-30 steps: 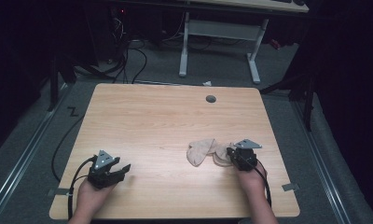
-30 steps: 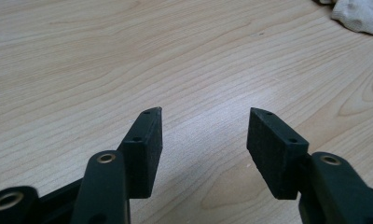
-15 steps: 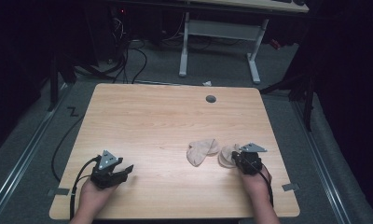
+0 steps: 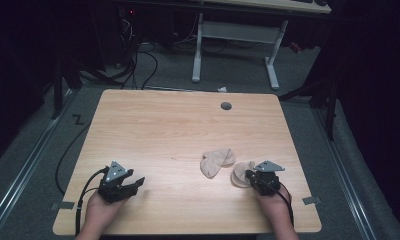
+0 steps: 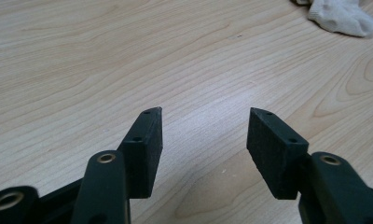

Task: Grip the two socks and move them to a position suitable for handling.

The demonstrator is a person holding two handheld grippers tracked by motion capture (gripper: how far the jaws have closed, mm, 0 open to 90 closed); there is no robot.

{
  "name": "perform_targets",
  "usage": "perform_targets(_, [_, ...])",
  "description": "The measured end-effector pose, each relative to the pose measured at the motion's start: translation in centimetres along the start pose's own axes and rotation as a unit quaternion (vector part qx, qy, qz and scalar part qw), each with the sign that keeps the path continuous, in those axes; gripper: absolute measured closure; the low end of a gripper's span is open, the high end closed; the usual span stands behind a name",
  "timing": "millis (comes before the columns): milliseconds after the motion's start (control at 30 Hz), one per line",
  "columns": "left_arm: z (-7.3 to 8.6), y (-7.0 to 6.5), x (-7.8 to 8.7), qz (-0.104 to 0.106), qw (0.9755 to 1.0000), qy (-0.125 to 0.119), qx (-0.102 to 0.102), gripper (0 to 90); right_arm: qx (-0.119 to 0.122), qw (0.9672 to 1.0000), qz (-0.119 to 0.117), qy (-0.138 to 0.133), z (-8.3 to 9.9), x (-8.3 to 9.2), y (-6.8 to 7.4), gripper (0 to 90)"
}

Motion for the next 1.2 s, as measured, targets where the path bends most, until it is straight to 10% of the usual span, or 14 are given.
perform_targets(1200, [-0.8,-2.5,-1.6,0.025,0.9991,0.011,-0.033,45.7,0.108,0.9880,-0.107,-0.028,-1.0,2.6,12.5,85.1])
Point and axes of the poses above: each handheld gripper's, and its own axes: x roughly backward along the jaws, z roughly out of its underside, y roughly to its left, the point moved 8 cm from there along -x, roughly forward along the jaws, and after that the axes turned 11 degrees about z, right-handed, at the moved point
